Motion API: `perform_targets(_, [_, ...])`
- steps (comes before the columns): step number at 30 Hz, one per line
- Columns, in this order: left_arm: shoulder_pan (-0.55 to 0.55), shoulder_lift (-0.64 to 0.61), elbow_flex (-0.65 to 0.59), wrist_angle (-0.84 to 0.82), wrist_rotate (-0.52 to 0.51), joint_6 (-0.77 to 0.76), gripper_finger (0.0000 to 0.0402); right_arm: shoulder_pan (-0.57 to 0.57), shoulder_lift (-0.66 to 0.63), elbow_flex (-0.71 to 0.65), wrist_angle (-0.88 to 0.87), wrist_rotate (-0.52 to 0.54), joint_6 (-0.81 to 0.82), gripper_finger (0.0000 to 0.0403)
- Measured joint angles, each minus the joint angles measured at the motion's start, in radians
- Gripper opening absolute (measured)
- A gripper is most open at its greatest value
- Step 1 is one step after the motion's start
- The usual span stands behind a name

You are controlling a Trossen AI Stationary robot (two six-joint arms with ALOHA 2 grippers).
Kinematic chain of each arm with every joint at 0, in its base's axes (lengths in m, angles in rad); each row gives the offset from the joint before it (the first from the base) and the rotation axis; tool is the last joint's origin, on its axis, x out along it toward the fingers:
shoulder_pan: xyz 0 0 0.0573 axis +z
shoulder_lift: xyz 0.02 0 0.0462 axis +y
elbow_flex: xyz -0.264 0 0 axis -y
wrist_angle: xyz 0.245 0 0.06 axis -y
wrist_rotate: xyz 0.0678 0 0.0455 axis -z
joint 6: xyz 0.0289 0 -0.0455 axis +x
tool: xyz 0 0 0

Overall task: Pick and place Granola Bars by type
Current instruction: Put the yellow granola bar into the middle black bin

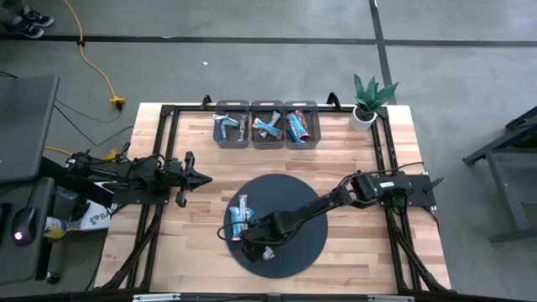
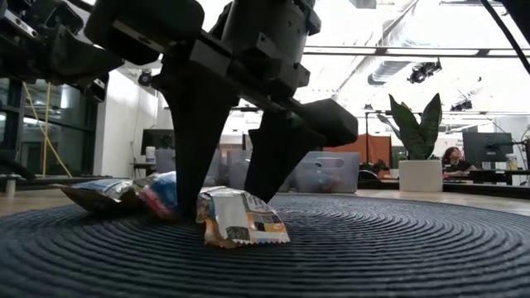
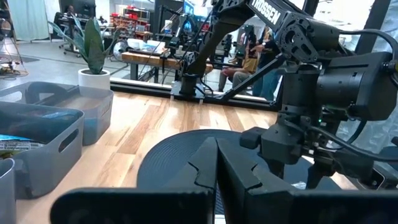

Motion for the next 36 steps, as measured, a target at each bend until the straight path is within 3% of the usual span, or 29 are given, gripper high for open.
perform_targets(16, [0.000,0.000,0.000,0.000,0.000,0.000,0.0001,-0.004,0.008,0.000,-0.034,0.025,0.005,0.0188])
perform_targets(36, [0.000,0.000,0.000,0.000,0.000,0.000,0.0001,-0.012,-0.010,-0.005,-0.085,0.012,0.027,0.0088])
